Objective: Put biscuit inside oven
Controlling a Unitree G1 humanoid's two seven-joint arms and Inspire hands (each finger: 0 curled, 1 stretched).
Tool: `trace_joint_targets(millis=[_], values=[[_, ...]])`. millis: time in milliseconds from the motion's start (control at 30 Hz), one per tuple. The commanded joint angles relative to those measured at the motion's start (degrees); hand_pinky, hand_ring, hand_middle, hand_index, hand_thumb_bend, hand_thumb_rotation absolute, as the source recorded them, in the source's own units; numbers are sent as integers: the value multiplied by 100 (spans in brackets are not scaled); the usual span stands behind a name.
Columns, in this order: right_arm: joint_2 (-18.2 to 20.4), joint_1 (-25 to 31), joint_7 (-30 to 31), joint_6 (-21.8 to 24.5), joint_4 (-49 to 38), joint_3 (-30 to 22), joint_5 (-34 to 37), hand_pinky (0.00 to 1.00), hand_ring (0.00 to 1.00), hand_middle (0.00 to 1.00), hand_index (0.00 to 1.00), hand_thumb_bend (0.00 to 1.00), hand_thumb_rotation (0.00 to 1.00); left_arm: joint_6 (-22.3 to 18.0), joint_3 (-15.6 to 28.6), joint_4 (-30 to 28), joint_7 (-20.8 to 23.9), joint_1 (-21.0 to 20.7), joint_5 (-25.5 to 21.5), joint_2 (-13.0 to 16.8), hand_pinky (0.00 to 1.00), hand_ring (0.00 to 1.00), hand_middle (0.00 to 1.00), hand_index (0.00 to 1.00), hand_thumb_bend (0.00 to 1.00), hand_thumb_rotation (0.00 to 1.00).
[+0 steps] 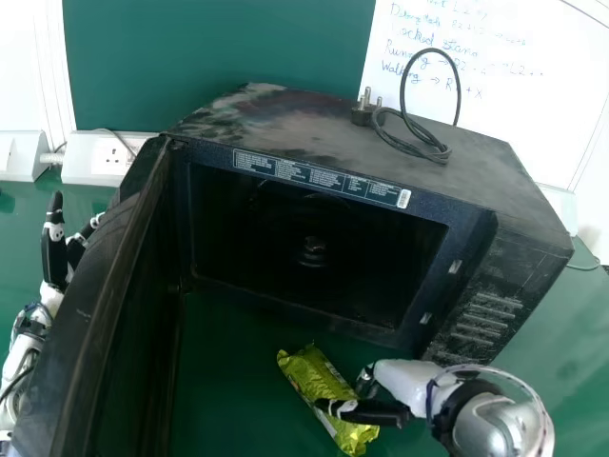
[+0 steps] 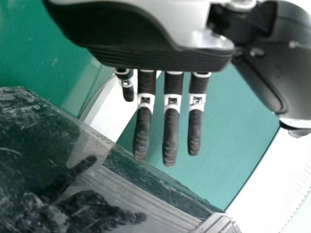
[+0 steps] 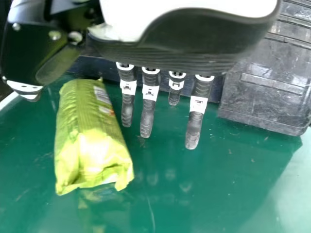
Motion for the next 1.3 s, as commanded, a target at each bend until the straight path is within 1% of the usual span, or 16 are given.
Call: trace_joint_targets(millis=[0, 100, 167, 233, 300, 500, 633, 700, 833, 933, 1033, 1133, 1267], values=[[157, -51, 177, -59, 70, 152, -278, 54, 68, 74, 81, 90, 47, -15, -9, 2, -18, 7, 26, 3, 24, 33, 41, 55, 78, 25], [359, -45, 359, -193, 214, 302, -713, 54, 69, 75, 82, 89, 49, -19, -9, 11, -32, 6, 25, 6, 24, 33, 41, 55, 79, 25], [549, 17, 417, -320, 287, 356, -1025, 55, 70, 77, 85, 89, 49, -24, -10, -13, -15, 17, 29, -5, 24, 33, 42, 55, 79, 25], [771, 112, 459, -443, 336, 359, -1301, 58, 74, 82, 91, 89, 47, -26, -13, -28, -24, 23, 30, -2, 25, 33, 42, 55, 79, 26], [972, 185, 558, -570, 396, 368, -1582, 59, 75, 84, 93, 89, 46, -41, -21, -42, -10, 29, 53, -2, 24, 33, 41, 55, 79, 26], [1616, 514, 774, -1090, 546, 222, -2530, 57, 73, 82, 93, 89, 46, -15, 1, -25, -25, 21, 11, -4, 24, 33, 42, 55, 79, 25], [2100, 670, 1035, -1421, 641, 29, -3026, 60, 75, 83, 93, 88, 44, -42, -10, -17, -56, 25, 31, 10, 25, 33, 42, 55, 78, 26], [2366, 751, 1114, -1597, 691, -54, -3260, 61, 74, 82, 93, 89, 42, -41, -6, -13, -56, 22, 32, 13, 25, 33, 42, 55, 78, 26], [2821, 959, 1051, -2072, 775, -172, -3654, 54, 67, 78, 91, 91, 40, -9, -3, -26, -50, 24, 17, 13, 25, 33, 42, 55, 78, 26], [3092, 1083, 1089, -2403, 826, -305, -3818, 53, 67, 78, 91, 90, 40, -37, -7, -31, -58, 30, 32, 9, 25, 33, 42, 55, 78, 26], [3336, 1187, 1082, -2659, 888, -457, -3951, 50, 65, 78, 91, 90, 39, -40, -1, -27, -49, 27, 30, 3, 25, 33, 42, 55, 79, 26], [3585, 1283, 1053, -2903, 944, -578, -4198, 45, 60, 75, 91, 92, 38, -42, 4, -7, -79, 17, 14, 9, 25, 34, 42, 55, 79, 26], [3868, 1377, 1048, -3244, 994, -671, -4533, 42, 56, 73, 90, 94, 38, -13, 13, -13, -62, 9, 6, 17, 25, 33, 42, 55, 79, 26]])
